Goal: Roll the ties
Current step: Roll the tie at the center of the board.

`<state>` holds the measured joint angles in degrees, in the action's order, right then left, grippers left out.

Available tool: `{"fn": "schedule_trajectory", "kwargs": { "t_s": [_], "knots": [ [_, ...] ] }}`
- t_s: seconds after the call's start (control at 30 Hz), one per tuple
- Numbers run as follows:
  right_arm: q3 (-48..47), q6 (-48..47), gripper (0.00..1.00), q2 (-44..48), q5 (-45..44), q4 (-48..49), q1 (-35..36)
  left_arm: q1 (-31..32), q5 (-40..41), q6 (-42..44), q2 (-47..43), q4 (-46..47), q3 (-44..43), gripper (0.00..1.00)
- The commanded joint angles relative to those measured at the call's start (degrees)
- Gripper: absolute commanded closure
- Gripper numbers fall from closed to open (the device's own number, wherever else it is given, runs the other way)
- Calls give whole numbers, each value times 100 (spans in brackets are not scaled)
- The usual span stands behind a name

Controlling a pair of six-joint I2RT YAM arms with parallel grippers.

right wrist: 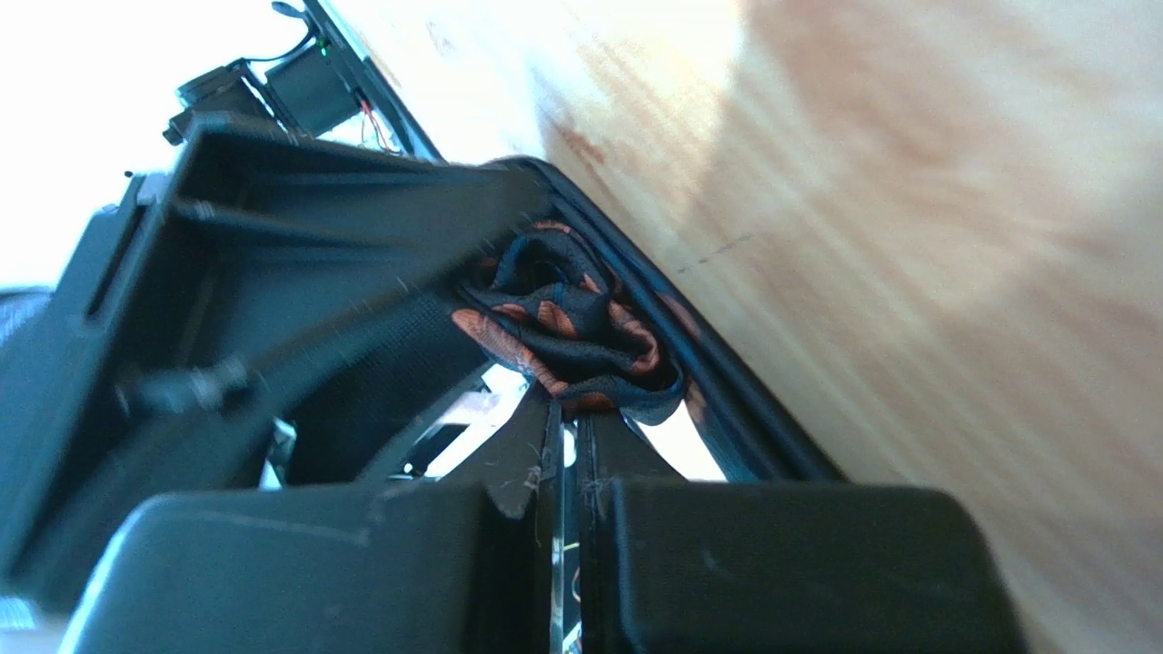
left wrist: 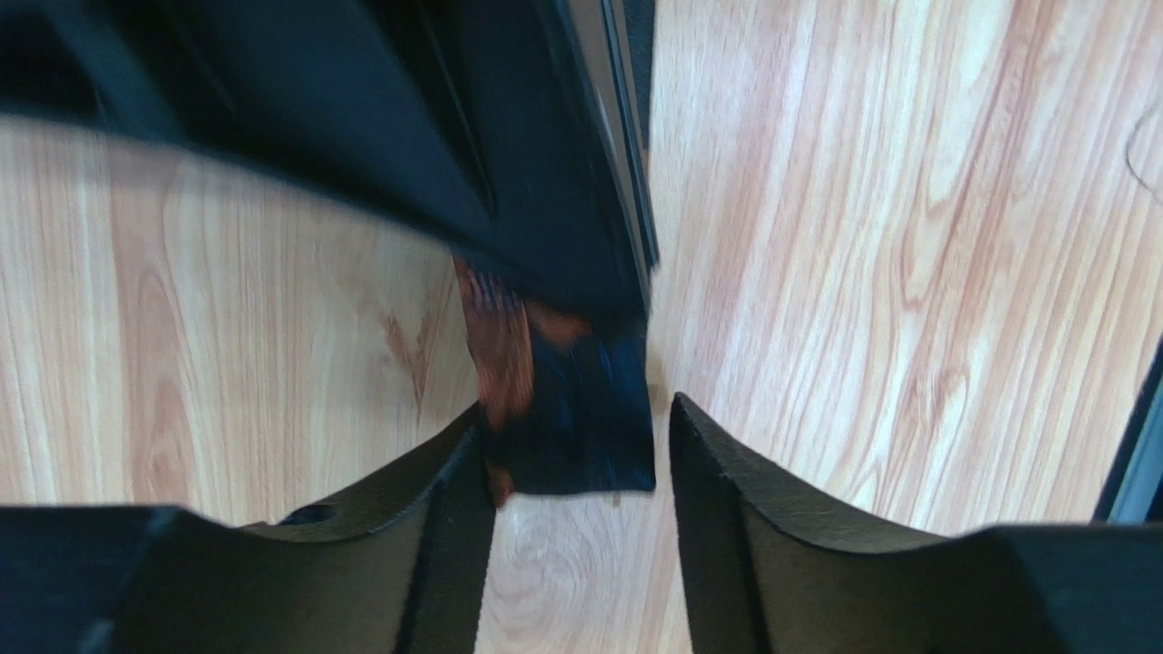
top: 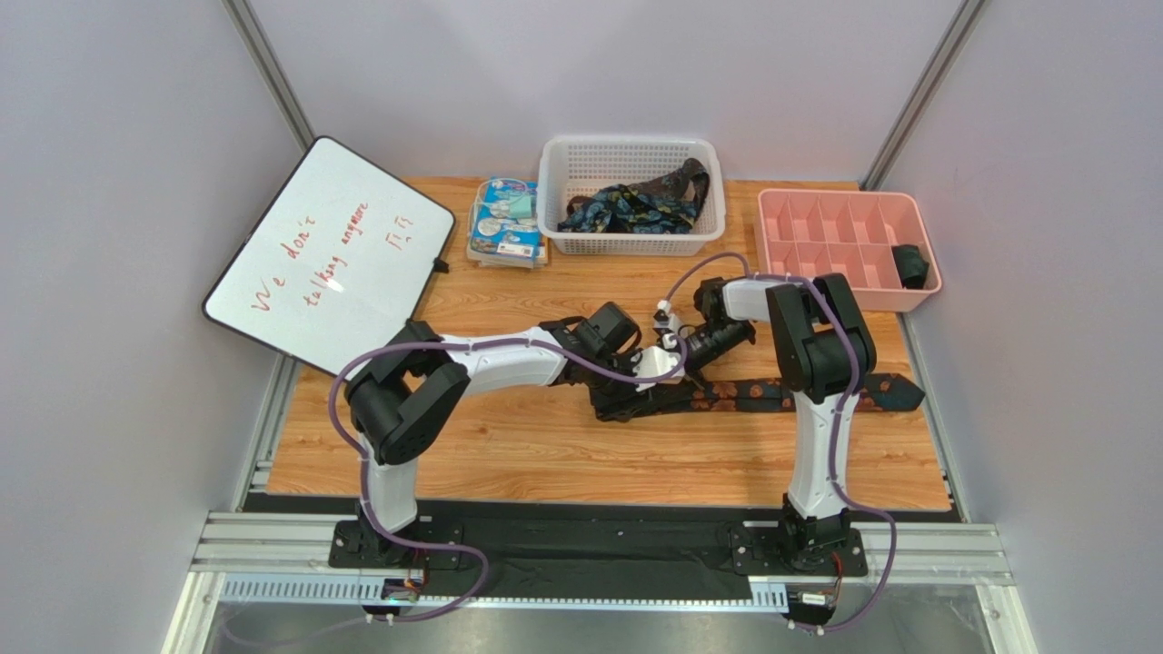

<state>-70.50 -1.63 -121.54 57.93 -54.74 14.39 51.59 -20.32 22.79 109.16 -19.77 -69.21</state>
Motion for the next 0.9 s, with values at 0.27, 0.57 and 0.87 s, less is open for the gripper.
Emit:
{"fn": "schedule_trajectory", "kwargs": {
  "t_s": [0.27, 0.57, 0.87],
  "knots": [
    [160, 312, 100, -625, -1187, 219, -297, -721, -1080, -881, -1117, 3530, 2155, 26],
    [54, 277, 100, -924, -1320, 87, -323, -554, -1343, -969, -230, 5483, 2105, 23],
    [-138, -109, 100, -496, -476, -62, -340, -220, -1090, -215, -62, 4029, 1780, 65]
  ]
}}
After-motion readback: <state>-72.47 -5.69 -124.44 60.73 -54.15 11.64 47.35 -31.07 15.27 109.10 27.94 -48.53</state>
